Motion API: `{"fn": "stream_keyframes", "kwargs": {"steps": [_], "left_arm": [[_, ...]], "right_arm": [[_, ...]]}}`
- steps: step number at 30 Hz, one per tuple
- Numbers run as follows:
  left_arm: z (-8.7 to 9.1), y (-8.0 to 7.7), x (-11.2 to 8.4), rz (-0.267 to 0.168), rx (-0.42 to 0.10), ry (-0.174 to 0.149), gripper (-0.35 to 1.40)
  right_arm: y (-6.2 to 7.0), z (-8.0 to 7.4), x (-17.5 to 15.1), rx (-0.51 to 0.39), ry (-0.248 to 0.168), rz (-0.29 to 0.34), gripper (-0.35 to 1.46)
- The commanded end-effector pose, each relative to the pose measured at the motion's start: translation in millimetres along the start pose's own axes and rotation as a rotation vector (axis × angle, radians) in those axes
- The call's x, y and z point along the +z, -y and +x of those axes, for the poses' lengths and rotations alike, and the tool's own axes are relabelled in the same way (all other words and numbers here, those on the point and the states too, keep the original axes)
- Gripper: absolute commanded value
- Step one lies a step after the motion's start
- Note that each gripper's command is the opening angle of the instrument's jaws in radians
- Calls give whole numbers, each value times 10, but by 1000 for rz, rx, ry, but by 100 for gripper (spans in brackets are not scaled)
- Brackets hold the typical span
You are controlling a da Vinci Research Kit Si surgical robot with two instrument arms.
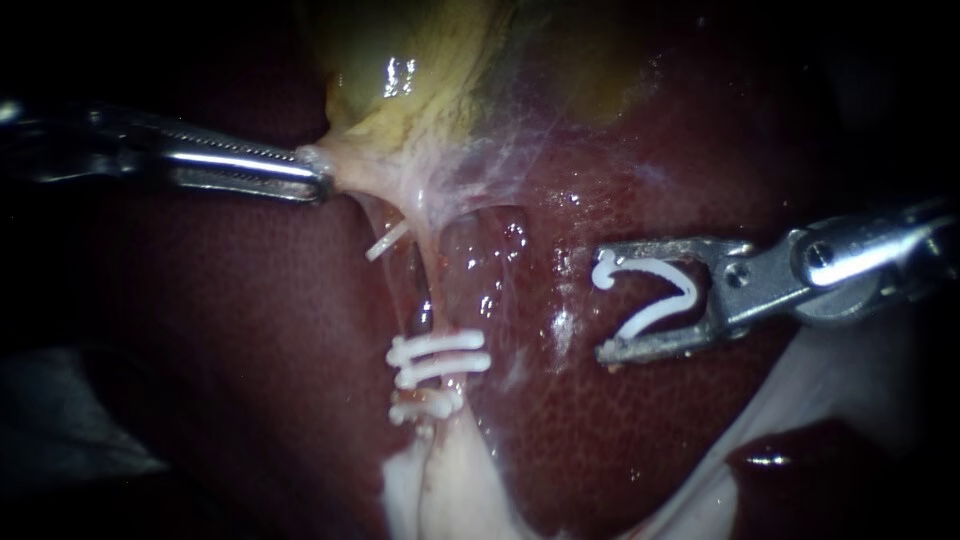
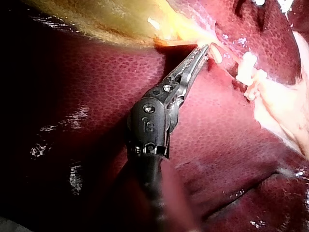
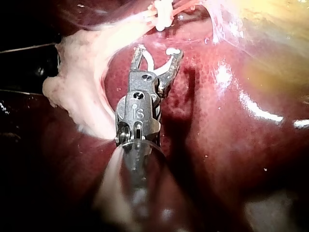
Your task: Clipping third clip right tube
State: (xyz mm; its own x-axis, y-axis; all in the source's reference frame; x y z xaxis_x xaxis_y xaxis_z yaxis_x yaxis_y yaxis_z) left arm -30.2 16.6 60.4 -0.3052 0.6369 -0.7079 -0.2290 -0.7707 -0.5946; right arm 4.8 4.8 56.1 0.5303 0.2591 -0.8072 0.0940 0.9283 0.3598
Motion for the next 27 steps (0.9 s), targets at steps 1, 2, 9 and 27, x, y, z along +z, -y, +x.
{"fn": "stream_keyframes", "kwargs": {"steps": [1,2,9,27], "left_arm": [[0,0,0,0,0,1,-35],[0,0,0,0,0,1,-35],[-2,-1,1,2,0,1,-35],[-3,-2,2,4,1,1,-35]], "right_arm": [[0,0,2,2,-13,6,50],[-1,0,3,3,-21,12,50],[-10,1,15,104,-90,52,50],[-33,-24,75,263,-176,136,50]]}}
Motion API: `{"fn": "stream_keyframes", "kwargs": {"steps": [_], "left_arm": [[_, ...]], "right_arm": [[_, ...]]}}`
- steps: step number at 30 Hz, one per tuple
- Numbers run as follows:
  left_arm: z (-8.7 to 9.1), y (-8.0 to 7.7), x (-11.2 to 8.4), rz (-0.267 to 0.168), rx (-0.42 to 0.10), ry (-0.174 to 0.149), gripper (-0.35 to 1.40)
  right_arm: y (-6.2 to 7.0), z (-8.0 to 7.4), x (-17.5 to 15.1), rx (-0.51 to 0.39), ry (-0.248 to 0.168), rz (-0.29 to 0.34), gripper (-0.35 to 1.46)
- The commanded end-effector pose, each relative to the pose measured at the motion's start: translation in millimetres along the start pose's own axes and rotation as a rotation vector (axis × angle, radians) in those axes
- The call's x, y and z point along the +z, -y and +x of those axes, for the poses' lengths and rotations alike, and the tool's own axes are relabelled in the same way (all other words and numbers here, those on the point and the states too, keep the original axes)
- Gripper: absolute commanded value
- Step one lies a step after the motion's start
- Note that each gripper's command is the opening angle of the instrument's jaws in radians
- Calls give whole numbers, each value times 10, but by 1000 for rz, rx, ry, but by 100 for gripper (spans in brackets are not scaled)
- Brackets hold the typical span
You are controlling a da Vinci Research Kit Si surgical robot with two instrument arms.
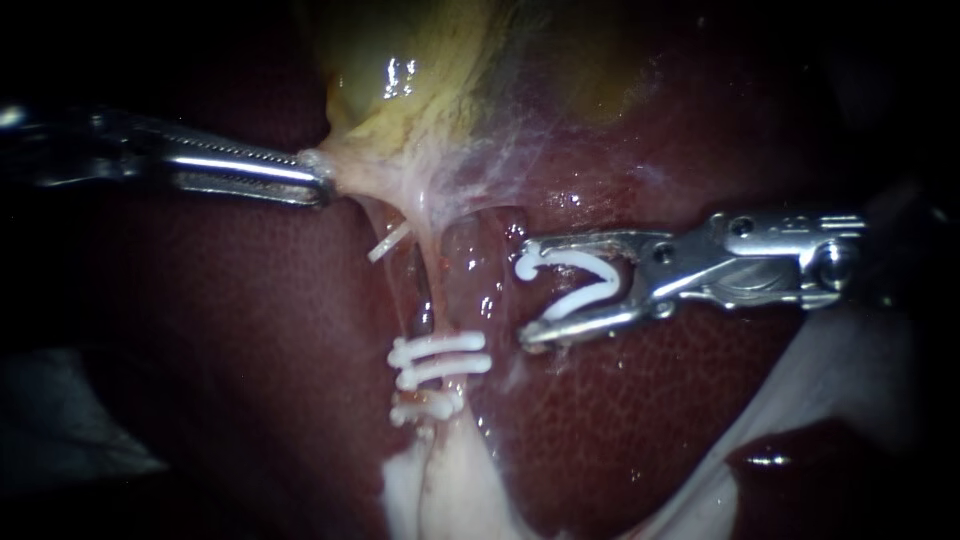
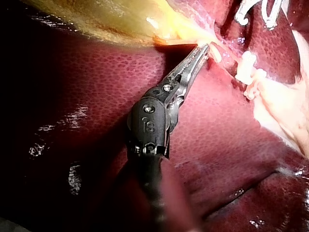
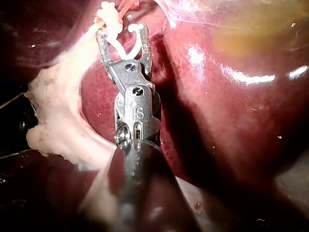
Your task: Clipping third clip right tube
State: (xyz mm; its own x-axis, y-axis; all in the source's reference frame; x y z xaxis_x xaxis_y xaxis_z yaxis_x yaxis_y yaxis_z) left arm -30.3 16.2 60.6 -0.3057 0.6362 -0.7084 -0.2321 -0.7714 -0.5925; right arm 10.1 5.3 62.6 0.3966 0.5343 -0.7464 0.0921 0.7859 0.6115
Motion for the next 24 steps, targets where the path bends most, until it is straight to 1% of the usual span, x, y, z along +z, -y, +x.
{"fn": "stream_keyframes", "kwargs": {"steps": [1,6,9,12,18,24], "left_arm": [[0,0,0,0,0,0,-35],[0,0,0,1,0,0,-35],[0,0,0,1,0,0,-35],[0,-1,0,1,0,0,-35],[1,-1,0,1,0,0,-35],[1,-1,1,1,0,0,-35]], "right_arm": [[-2,-2,3,4,-1,3,50],[-17,-13,16,35,-23,27,50],[-27,-15,23,50,-24,43,50],[-32,-16,30,51,-26,49,50],[-38,-15,43,56,-40,45,50],[-42,-13,53,54,-43,44,50]]}}
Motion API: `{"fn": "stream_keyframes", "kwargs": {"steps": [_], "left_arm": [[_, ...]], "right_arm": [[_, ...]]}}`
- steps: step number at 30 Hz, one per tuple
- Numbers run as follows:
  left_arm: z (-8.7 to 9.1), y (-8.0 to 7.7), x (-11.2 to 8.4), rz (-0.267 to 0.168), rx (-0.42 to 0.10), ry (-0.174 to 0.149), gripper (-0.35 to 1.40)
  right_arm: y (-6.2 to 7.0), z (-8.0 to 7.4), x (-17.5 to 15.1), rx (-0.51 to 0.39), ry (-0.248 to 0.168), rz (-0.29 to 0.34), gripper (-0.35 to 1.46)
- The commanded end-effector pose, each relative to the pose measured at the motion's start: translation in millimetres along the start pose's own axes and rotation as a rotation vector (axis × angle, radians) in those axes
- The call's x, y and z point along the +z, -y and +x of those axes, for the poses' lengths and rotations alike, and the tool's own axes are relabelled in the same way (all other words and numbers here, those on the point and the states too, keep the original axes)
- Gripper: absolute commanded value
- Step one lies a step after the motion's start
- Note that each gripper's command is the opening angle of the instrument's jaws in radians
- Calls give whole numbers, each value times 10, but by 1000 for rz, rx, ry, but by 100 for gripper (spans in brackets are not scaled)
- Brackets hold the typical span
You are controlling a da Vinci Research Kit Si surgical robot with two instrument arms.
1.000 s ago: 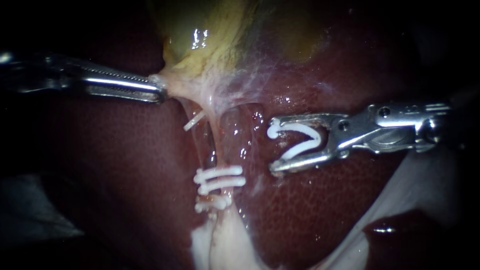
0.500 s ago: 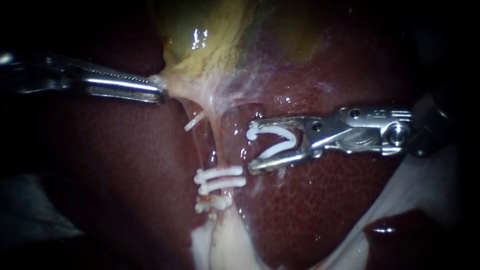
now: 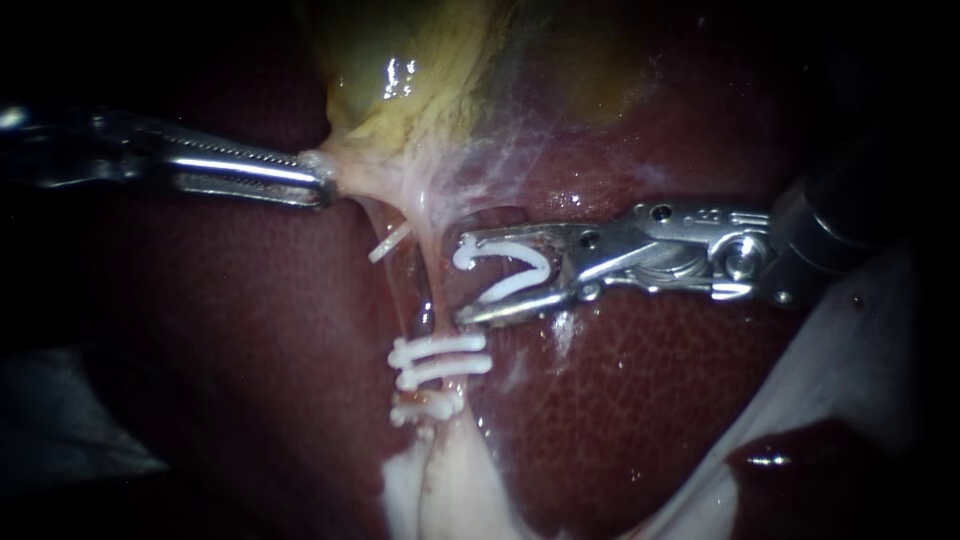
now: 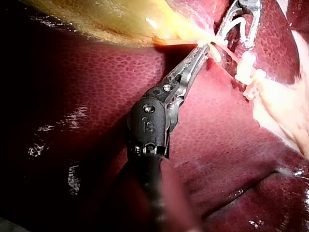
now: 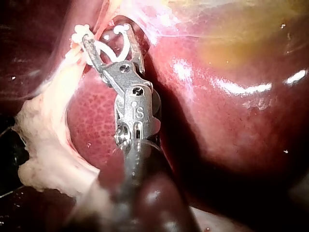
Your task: Clipping third clip right tube
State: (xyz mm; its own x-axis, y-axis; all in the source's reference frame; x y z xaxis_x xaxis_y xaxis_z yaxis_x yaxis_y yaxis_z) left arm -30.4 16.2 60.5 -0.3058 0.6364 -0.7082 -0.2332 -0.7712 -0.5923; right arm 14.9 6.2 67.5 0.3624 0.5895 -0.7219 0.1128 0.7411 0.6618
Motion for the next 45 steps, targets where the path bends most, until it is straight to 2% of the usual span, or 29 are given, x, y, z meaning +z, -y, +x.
{"fn": "stream_keyframes", "kwargs": {"steps": [1,13,18,23,34,41,45], "left_arm": [[0,0,0,0,0,0,-35],[0,-1,0,0,0,0,-35],[0,-1,0,0,0,0,-35],[0,0,0,0,0,0,-35],[-1,2,0,-1,0,0,-35],[-2,4,-1,-2,1,0,-35],[-2,6,-2,-2,1,0,-35]], "right_arm": [[-1,0,2,0,0,-1,50],[-9,5,19,13,-32,7,50],[-12,8,27,39,-54,31,50],[-13,10,33,77,-108,79,50],[-17,19,50,119,-142,123,50],[-14,23,52,146,-172,148,50],[-8,27,50,158,-182,158,50]]}}
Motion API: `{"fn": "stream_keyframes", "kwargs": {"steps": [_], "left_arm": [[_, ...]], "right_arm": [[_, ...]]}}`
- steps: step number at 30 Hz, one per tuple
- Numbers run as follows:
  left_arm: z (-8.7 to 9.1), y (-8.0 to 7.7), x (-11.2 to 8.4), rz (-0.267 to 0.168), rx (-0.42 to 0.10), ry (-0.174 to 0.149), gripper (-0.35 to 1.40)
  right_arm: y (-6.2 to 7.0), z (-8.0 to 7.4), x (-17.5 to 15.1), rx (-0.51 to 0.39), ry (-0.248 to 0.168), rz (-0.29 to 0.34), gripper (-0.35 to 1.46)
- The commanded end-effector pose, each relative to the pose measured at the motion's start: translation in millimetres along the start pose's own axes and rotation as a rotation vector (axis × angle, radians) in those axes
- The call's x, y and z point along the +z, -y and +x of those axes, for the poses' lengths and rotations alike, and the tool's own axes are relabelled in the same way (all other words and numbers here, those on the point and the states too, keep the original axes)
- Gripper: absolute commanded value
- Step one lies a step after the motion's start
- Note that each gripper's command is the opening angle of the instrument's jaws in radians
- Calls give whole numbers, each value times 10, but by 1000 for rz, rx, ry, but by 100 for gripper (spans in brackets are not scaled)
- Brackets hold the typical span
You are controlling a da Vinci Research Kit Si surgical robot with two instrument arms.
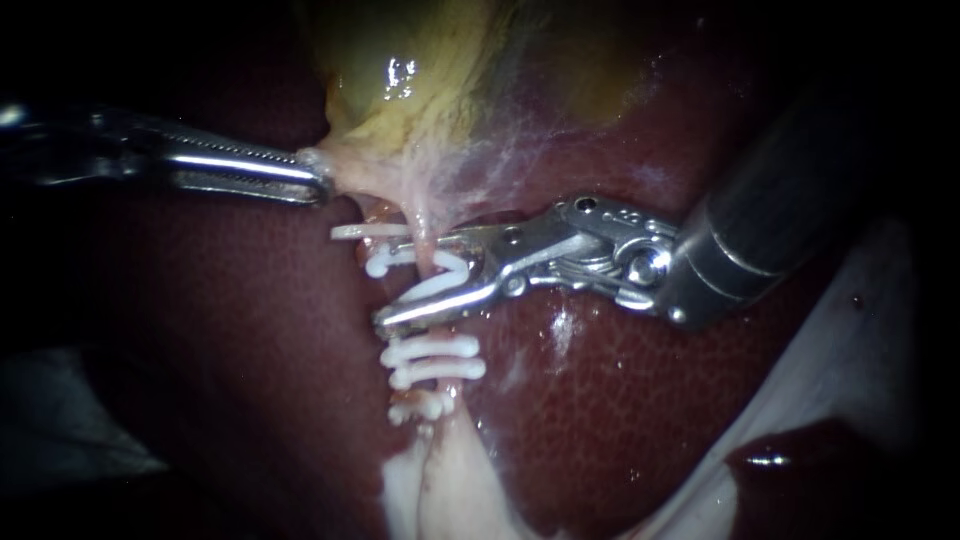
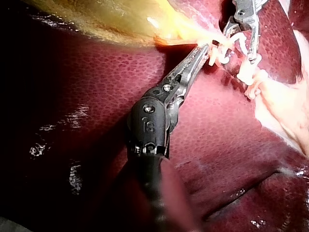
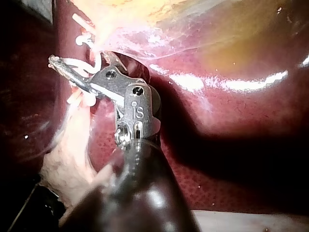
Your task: Clipping third clip right tube
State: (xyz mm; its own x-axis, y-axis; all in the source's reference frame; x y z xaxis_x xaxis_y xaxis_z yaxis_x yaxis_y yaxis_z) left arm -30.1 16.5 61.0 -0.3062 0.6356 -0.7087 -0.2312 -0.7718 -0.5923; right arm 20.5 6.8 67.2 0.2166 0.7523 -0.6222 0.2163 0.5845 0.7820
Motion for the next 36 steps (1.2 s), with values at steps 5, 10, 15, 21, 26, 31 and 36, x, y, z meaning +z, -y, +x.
{"fn": "stream_keyframes", "kwargs": {"steps": [5,10,15,21,26,31,36], "left_arm": [[-2,5,-2,-2,0,0,-35],[-3,6,-2,-2,0,0,-35],[-3,6,-2,-2,0,0,-35],[-3,6,-2,-2,0,0,-35],[-3,7,-2,-2,1,0,-35],[-3,7,-2,-2,0,0,-35],[-3,7,-2,-2,1,0,-35]], "right_arm": [[12,9,-1,9,-7,16,50],[20,15,-2,11,-7,25,49],[25,18,-5,12,-7,29,48],[31,22,-9,15,-8,33,48],[33,23,-10,16,-8,34,46],[34,25,-10,16,-8,35,43],[34,24,-10,39,-6,37,37]]}}
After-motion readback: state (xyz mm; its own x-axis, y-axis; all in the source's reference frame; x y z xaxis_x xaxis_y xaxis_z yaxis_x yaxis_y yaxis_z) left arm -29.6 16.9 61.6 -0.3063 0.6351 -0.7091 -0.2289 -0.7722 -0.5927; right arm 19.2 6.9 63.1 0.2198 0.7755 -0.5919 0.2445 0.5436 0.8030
